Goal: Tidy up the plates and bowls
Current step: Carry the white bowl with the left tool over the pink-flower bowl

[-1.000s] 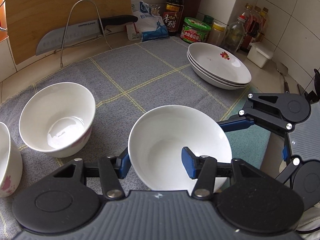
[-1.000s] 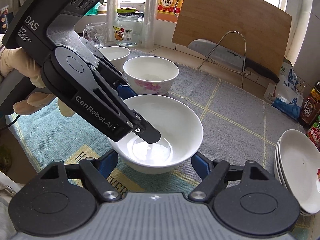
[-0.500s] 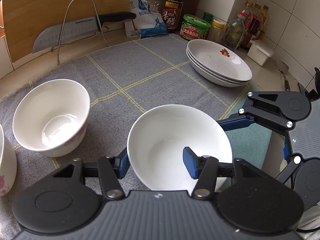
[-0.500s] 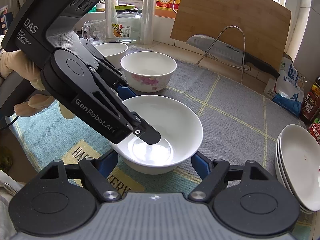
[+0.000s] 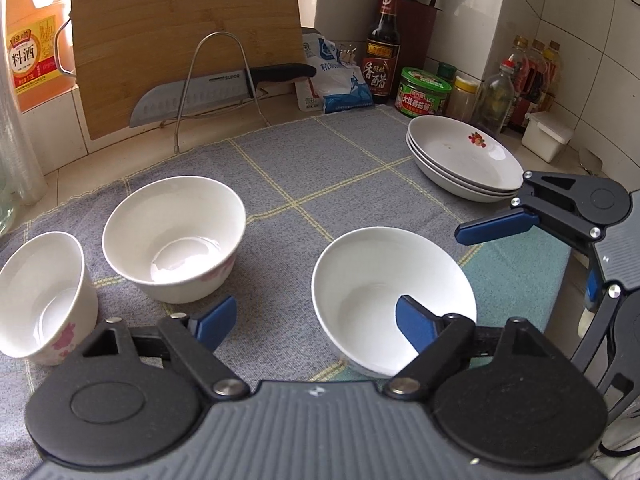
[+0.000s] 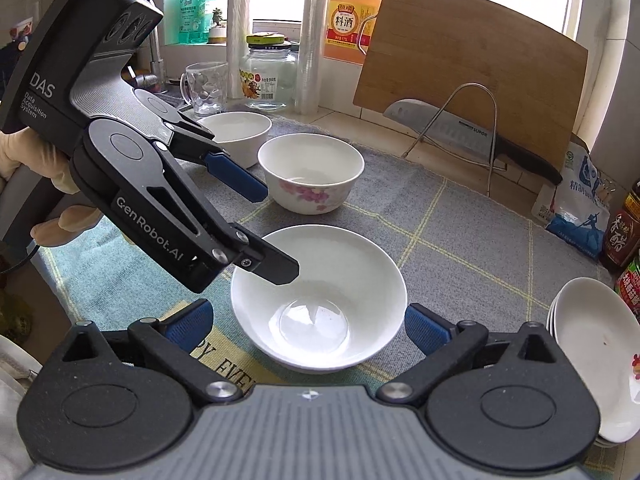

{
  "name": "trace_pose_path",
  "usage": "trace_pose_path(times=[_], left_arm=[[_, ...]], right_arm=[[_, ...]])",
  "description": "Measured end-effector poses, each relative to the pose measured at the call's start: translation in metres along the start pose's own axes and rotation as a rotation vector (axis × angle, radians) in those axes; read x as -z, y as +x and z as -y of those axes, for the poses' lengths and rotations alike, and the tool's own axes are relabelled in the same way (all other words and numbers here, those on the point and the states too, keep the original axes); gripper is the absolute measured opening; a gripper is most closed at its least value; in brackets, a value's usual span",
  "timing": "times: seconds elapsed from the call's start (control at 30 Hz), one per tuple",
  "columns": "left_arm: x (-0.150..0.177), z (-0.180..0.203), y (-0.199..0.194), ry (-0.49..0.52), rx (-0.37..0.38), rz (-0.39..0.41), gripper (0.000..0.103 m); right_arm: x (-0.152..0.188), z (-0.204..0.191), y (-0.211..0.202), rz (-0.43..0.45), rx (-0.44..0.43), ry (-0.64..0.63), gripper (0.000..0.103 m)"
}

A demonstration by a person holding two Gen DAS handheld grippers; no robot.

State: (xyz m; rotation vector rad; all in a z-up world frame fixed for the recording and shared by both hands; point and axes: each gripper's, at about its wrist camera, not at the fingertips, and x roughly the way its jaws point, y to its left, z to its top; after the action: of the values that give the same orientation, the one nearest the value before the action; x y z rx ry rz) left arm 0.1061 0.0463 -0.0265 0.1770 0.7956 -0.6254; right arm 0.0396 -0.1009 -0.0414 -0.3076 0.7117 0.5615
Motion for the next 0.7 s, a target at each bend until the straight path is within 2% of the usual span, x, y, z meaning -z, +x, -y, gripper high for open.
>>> trace_pose_path(times=[0.2,0.43,0.7], left_arm=[[0.005,-0.013,-0.014,-0.040,-0.068,0.017,0.087],[-0.010,-0.041,-0.023,-0.031,-0.138,0.032,0.087],[-0.035,-0.079,-0.002,0.009,-0.185,0.018,0.087]], right_arm=[[-0.012,0.003,0.003,0.019,0.004,-0.025,0.103],[-0.034,0.002,0.024,0.039,-0.001,-0.083,0.103],[-0.064,0.010,0.064,0.050,-0.018,-0.081,0.103]])
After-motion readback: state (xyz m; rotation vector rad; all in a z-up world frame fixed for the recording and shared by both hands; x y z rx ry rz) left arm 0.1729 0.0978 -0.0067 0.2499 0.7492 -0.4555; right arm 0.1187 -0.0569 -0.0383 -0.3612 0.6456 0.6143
